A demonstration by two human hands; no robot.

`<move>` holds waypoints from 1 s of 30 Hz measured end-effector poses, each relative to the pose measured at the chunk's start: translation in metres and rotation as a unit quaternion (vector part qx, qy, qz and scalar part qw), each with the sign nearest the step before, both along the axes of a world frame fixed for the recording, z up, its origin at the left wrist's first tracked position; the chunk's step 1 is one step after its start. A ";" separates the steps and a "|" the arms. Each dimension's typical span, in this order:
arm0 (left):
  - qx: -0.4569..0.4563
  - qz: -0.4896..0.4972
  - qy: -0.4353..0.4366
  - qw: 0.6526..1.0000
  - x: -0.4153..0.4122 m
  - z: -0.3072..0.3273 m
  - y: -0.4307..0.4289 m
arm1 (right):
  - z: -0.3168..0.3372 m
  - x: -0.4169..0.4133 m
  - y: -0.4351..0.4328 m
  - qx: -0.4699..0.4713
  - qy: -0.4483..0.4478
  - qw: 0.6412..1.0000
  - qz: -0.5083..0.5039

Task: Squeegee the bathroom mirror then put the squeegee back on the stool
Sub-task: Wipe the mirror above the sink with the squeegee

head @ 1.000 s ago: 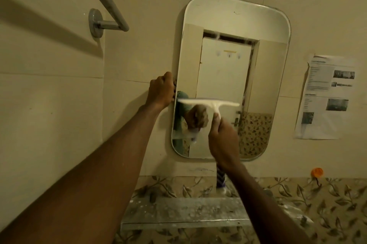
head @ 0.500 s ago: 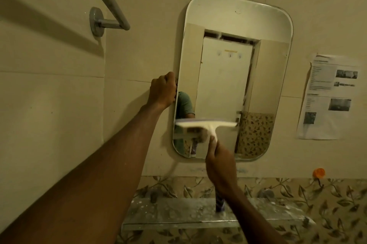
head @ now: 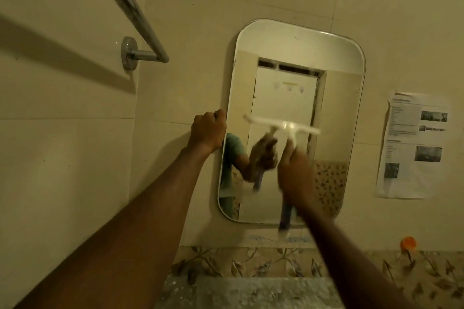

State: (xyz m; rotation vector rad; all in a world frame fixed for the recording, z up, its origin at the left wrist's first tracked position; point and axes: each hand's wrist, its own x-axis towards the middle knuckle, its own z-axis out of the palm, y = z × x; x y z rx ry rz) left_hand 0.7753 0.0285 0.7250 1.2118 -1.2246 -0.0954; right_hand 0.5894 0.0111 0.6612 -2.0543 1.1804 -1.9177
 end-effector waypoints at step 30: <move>0.098 -0.023 0.017 0.995 0.013 0.023 -0.001 | 0.007 -0.016 0.014 0.021 0.009 1.000 0.007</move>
